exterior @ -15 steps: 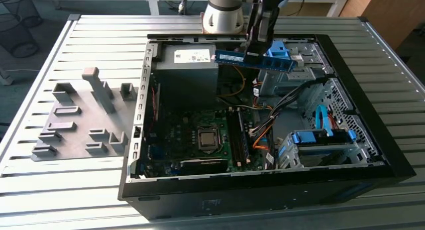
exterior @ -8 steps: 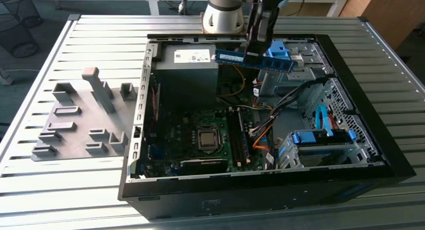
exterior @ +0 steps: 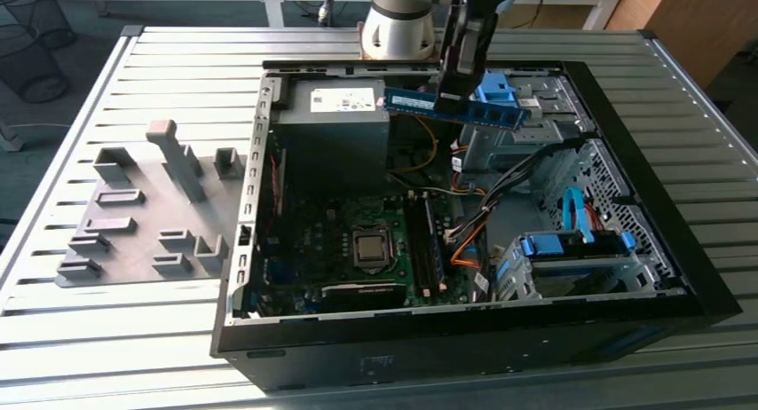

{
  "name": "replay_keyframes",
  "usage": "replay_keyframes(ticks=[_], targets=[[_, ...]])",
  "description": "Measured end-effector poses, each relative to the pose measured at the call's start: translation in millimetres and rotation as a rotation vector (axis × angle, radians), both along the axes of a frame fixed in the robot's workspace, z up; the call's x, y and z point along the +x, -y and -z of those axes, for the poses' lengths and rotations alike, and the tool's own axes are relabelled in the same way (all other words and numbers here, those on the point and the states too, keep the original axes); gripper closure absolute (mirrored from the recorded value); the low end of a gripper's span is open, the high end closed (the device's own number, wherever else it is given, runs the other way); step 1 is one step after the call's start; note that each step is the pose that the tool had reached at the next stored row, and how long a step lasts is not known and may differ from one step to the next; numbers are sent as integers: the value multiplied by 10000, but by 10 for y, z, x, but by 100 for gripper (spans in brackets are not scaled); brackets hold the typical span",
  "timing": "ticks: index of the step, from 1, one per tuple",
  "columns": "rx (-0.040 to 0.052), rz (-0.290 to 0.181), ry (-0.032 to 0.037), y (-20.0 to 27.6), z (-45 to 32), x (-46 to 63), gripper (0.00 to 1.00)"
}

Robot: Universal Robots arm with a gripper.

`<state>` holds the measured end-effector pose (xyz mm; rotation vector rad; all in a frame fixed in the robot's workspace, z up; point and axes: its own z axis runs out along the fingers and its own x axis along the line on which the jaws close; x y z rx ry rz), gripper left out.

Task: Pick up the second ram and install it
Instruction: 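Insert the second ram into the second slot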

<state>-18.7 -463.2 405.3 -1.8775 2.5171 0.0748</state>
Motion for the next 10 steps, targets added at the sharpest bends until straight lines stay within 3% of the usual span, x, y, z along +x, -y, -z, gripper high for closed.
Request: replay_keyframes(ticks=[10], targets=[[0, 230, 0, 0, 0, 0, 86]])
